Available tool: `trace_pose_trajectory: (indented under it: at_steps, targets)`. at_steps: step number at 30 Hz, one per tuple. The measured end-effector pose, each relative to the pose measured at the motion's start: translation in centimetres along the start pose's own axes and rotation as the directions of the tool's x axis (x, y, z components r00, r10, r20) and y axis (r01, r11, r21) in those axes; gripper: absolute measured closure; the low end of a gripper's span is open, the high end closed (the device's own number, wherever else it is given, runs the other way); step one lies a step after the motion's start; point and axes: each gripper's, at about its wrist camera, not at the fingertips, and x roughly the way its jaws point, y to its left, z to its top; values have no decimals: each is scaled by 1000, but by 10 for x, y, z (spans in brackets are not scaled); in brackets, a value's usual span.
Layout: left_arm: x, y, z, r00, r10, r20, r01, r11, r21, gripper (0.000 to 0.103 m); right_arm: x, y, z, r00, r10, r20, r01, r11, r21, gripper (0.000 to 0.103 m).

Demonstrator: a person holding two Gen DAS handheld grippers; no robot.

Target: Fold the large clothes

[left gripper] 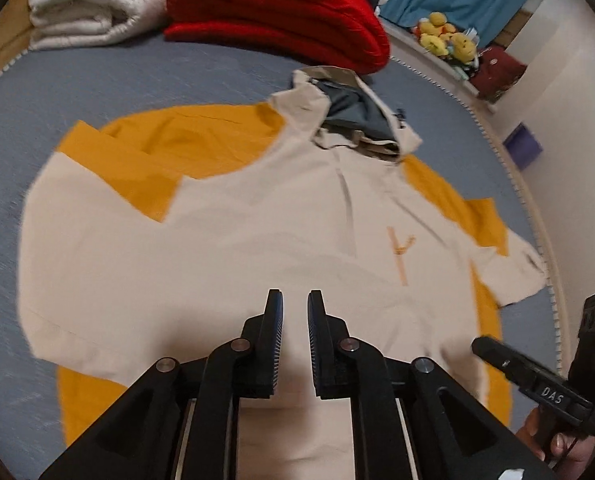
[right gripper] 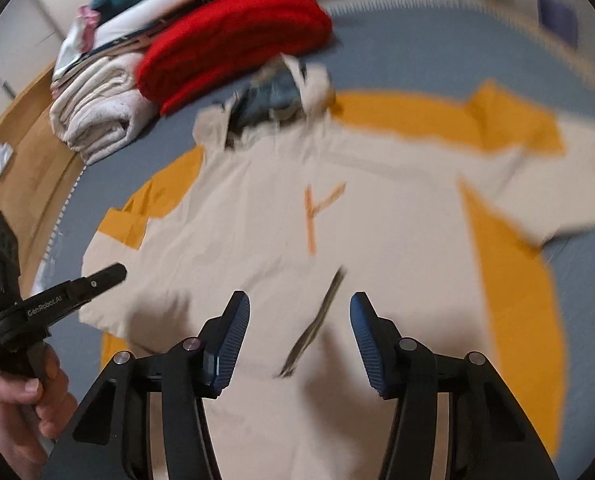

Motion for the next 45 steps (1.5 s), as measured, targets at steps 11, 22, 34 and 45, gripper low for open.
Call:
trace_pose_trajectory:
  at_steps: [11,22,34,45]
  targets:
    - [-3,25,14,996,79,37,-81,995,59,92,92,6,-36,964,58,-261,-29,993,112,49]
    - [-16,72,38,984,145,105,-139,988,-64,92,41,4,24,1000,13,19,-14,998,63,97]
    - [16,90,33,990,134,-40,-138,984,-114,92,13,-118,95,958,-273,86,249,943,221,97]
    - [72,109,3,948,195,-250,-230,966,-118,91,-1,-132,94,933,-336,128,297,921,252,83]
